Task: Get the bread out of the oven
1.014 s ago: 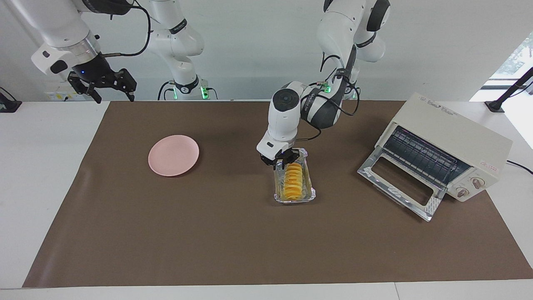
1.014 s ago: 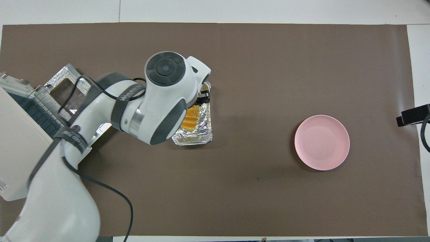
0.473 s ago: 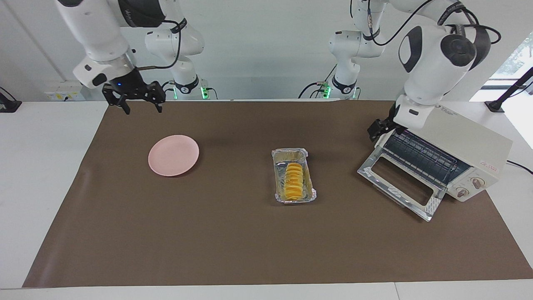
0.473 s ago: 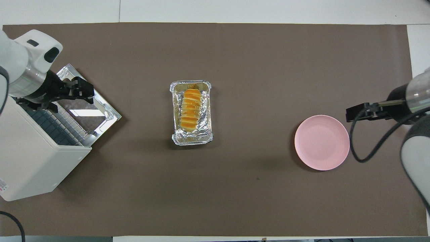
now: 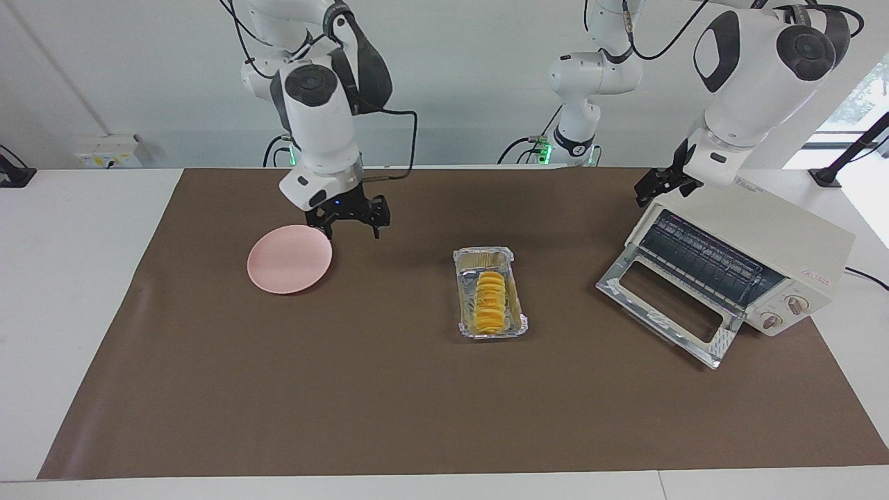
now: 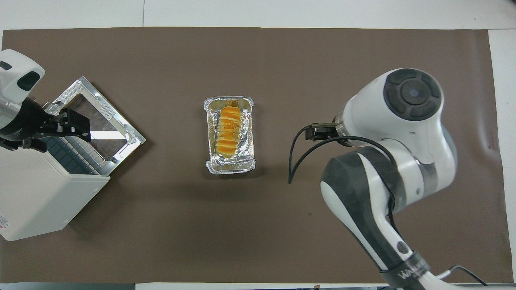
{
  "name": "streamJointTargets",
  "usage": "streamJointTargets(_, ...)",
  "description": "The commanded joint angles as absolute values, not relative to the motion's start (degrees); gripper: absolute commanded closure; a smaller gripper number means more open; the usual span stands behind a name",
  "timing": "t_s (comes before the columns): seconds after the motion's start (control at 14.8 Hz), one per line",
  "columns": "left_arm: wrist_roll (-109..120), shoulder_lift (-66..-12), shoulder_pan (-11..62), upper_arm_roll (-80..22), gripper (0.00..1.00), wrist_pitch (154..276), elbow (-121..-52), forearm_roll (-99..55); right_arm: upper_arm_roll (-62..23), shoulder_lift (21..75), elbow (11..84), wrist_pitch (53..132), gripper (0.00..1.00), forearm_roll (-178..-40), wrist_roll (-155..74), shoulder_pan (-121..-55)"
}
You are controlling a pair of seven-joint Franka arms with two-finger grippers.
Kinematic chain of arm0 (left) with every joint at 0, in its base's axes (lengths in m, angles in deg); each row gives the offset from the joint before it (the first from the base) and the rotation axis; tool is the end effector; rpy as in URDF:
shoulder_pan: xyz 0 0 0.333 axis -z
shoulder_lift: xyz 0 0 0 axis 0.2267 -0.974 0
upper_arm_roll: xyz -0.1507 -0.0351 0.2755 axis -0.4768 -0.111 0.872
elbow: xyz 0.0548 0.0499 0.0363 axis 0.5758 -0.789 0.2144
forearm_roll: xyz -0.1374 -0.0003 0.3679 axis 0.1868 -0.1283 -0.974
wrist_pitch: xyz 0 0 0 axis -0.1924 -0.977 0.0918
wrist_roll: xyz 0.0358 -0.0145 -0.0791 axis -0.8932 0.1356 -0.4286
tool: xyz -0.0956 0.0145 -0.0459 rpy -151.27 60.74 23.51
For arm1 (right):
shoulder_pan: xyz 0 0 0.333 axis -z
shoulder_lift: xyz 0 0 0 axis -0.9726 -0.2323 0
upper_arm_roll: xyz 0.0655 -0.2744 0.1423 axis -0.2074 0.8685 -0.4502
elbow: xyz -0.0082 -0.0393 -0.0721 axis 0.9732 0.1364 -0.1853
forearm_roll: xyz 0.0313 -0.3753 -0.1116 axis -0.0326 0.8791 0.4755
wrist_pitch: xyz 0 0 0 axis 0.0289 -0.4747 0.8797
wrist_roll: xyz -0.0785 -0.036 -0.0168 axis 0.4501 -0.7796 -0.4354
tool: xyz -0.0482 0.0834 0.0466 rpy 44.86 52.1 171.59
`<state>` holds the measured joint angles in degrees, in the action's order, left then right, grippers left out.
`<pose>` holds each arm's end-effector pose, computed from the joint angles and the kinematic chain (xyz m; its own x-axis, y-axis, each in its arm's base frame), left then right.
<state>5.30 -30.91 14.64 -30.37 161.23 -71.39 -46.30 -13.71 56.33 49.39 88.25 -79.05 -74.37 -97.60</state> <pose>0.5448 -0.0579 0.5707 0.9684 0.1681 -0.1840 0.1647 -0.9858 -0.0334 0.5491 0.2303 0.4600 0.9987 -0.0502 0.0046 -0.0501 -0.9986 -0.0162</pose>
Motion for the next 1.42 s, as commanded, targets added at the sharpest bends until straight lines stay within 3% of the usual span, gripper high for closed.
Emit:
streamJointTargets(0.0,7.1,-29.4,12.6,-31.3,0.00,160.6,-73.3,-45.4,-13.4,48.5,42.8,90.6,0.00,-79.7,-82.5,-101.9)
streamJointTargets(0.27,7.6,-28.3,12.7,-31.3,0.00,159.9,-74.7,-45.4,-13.2,31.9,26.4,90.2,0.00,-78.7,-91.8,-107.1)
streamJointTargets(0.68,11.1,-28.4,11.9,-31.2,0.00,160.6,-74.5,-45.4,-13.0,23.5,20.4,92.1,0.00,-78.4,-93.7,-107.9)
streamJointTargets(0.95,13.4,-28.3,11.7,-31.4,0.00,159.3,-72.4,-45.4,-13.0,22.4,20.6,93.4,0.04,-75.5,-93.6,-109.4)
streamJointTargets(1.01,13.7,-28.3,11.8,-31.5,0.00,159.3,-72.5,-45.4,-13.1,22.4,20.6,93.4,0.23,-75.4,-93.5,-109.4)
streamJointTargets(1.08,14.4,-28.2,11.8,-31.5,0.00,159.9,-73.1,-45.5,-13.1,22.4,20.6,93.3,0.51,-75.2,-93.5,-109.4)
streamJointTargets(1.15,15.7,-28.1,11.8,-31.5,0.00,160.2,-73.5,-45.4,-13.1,22.5,20.5,93.0,0.96,-75.1,-93.4,-109.4)
streamJointTargets(1.35,16.0,-28.2,11.6,-31.3,0.00,160.4,-73.0,-45.7,-13.1,22.5,20.6,93.0,1.00,-75.1,-93.3,-109.7)
